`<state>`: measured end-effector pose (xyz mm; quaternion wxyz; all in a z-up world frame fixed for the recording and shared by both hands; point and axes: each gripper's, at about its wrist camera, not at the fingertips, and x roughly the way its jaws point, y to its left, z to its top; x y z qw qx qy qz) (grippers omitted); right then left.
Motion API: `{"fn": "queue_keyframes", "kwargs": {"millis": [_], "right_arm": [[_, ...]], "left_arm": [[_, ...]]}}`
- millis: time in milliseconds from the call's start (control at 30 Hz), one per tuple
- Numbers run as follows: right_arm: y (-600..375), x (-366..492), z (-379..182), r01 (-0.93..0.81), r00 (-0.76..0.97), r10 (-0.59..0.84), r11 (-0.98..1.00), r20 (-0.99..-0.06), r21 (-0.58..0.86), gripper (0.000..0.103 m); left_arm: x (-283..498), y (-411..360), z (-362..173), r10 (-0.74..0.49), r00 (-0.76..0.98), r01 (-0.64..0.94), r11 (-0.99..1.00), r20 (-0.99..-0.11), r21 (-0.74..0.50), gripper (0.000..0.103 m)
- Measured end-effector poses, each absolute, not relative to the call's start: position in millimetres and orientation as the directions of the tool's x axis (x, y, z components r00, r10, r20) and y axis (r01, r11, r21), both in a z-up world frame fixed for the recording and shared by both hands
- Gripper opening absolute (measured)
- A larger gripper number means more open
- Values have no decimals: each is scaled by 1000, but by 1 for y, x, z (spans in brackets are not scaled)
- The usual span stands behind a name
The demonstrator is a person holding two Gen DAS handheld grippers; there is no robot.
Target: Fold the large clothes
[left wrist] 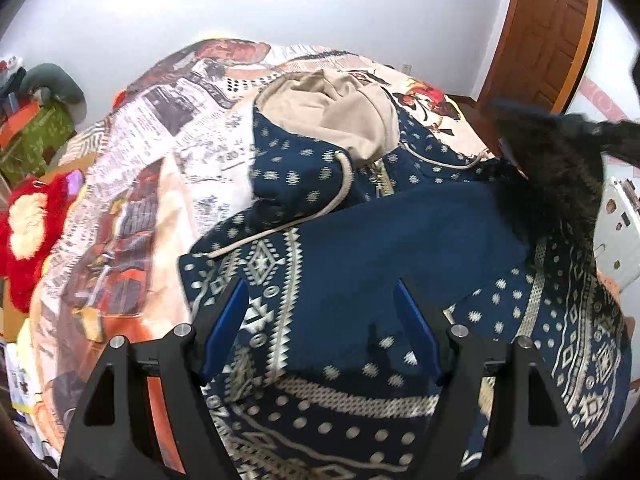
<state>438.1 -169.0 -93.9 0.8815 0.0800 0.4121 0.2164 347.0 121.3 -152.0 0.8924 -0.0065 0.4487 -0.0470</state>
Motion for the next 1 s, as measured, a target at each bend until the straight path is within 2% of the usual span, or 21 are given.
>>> {"fn": "queue_keyframes", "kwargs": {"millis": [200, 467, 500, 567, 633, 667, 800, 1000], "right_arm": [[-100, 438, -160, -339, 398, 423, 892, -814, 298, 6], [-109, 430, -215, -280, 205, 384, 904, -900, 322, 7], [-112, 428, -216, -278, 190, 389, 902, -901, 331, 10], [-120, 421, -216, -282, 169, 397, 897, -902, 341, 23], [-126, 414, -211, -292, 175, 396, 895, -901, 336, 57], [-131, 408, -205, -302, 203, 396, 895, -895, 328, 62], [-151, 387, -175, -364, 299, 381, 893, -875, 264, 63], [-215, 373, -133, -316, 468, 329, 929, -820, 192, 65]], "left_arm": [[325, 133, -150, -33, 597, 83, 996, -802, 20, 75], [317, 134, -158, -13, 570, 85, 995, -821, 44, 75], [318, 131, -157, -15, 569, 88, 995, -822, 43, 75], [319, 125, -154, -19, 571, 95, 995, -820, 44, 75], [320, 113, -148, -22, 579, 111, 992, -815, 53, 75], [321, 108, -145, -24, 583, 119, 991, -812, 56, 75], [331, 77, -132, -51, 591, 178, 982, -805, 68, 75], [367, -2, -118, -178, 555, 323, 946, -813, 13, 75]]}}
